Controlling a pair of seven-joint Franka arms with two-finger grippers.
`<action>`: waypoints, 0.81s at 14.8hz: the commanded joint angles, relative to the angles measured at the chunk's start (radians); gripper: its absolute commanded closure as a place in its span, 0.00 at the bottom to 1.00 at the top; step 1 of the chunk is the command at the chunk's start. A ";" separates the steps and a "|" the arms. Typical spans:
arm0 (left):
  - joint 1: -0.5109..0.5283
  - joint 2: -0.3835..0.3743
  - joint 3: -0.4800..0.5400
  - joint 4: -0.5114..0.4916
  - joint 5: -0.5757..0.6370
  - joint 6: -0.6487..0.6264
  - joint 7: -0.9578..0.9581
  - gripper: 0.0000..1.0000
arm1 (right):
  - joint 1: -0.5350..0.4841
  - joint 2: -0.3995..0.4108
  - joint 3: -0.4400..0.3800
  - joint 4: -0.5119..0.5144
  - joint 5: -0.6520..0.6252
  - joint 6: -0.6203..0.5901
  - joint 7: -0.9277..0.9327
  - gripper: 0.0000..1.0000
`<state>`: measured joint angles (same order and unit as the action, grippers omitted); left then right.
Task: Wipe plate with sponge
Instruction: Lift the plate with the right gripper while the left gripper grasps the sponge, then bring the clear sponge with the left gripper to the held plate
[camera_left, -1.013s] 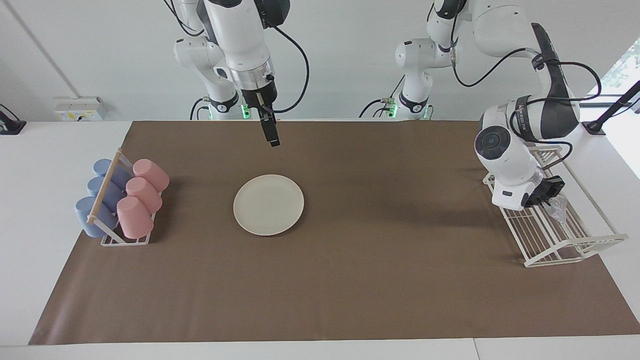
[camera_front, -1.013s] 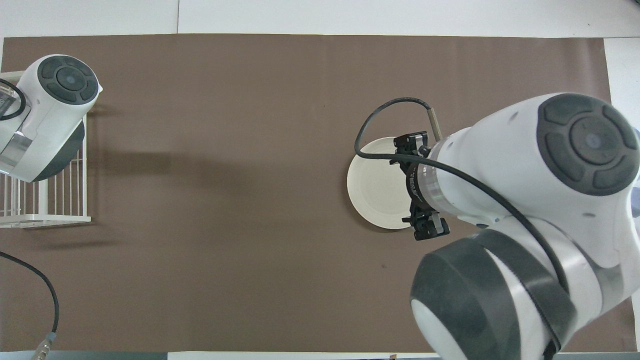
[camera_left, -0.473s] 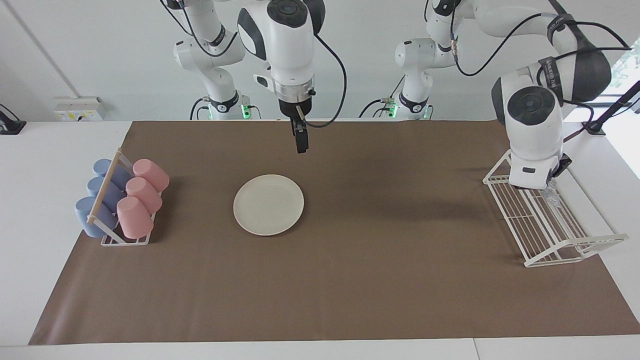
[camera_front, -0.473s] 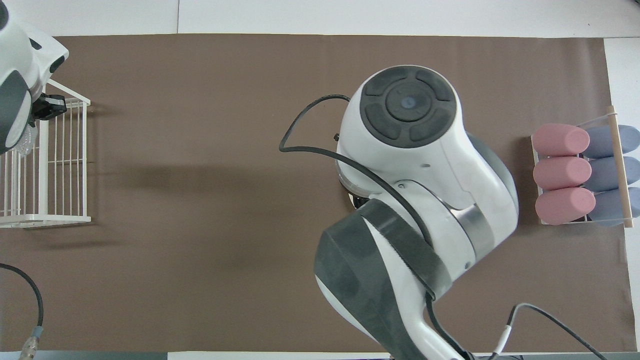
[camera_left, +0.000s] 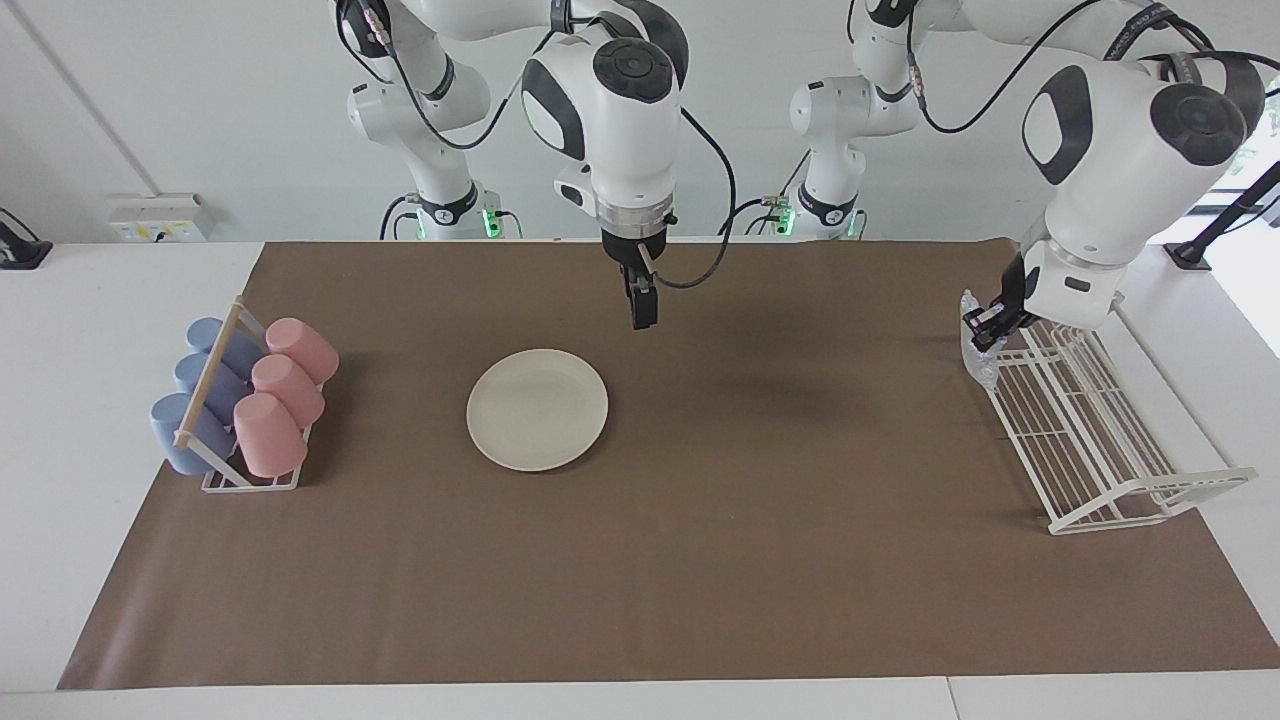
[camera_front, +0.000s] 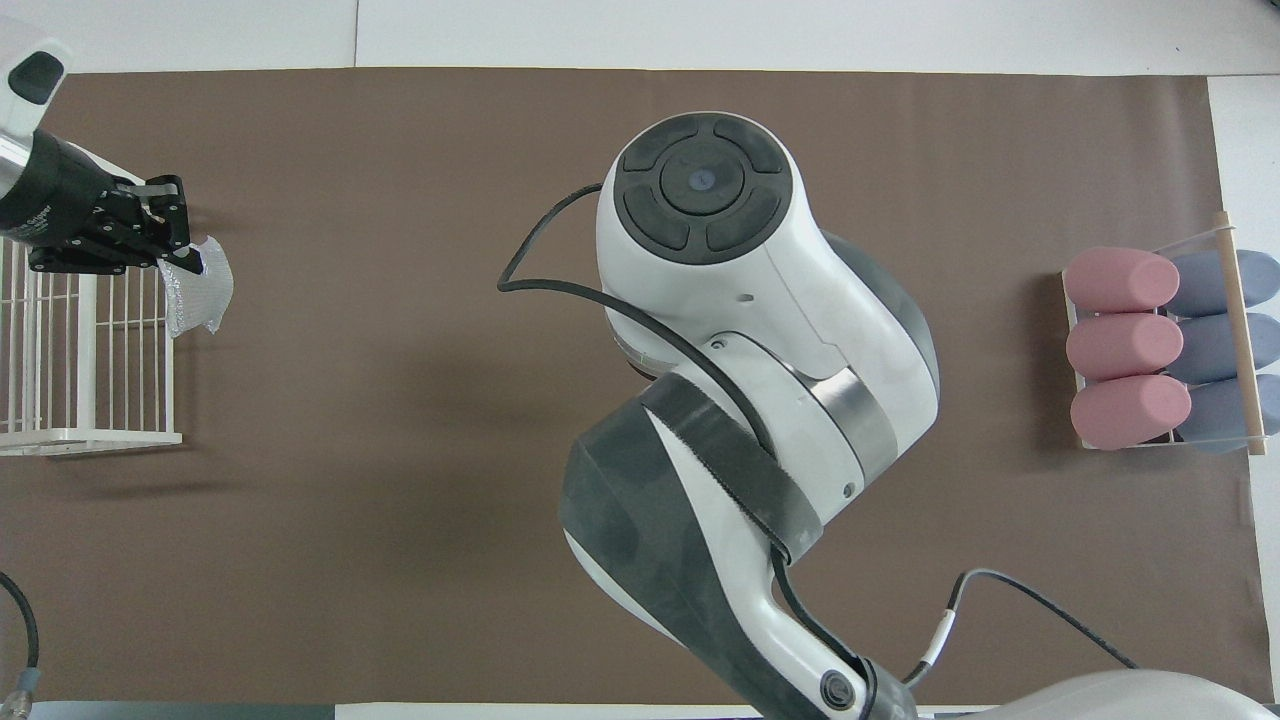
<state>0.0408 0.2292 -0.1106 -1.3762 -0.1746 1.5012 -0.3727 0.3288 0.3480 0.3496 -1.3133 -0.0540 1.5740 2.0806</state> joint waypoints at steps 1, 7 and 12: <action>0.060 -0.022 0.003 -0.003 -0.237 -0.019 0.018 1.00 | 0.001 0.006 0.006 0.014 -0.013 -0.012 0.024 0.00; 0.090 -0.187 0.006 -0.355 -0.724 0.137 0.131 1.00 | 0.001 0.005 0.006 0.003 0.020 -0.015 0.065 0.13; 0.073 -0.226 0.002 -0.555 -1.000 0.162 0.388 1.00 | 0.010 0.005 0.006 0.005 0.020 -0.006 0.072 0.00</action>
<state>0.1247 0.0522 -0.1084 -1.8344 -1.0982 1.6252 -0.0548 0.3347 0.3500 0.3506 -1.3124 -0.0460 1.5710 2.1272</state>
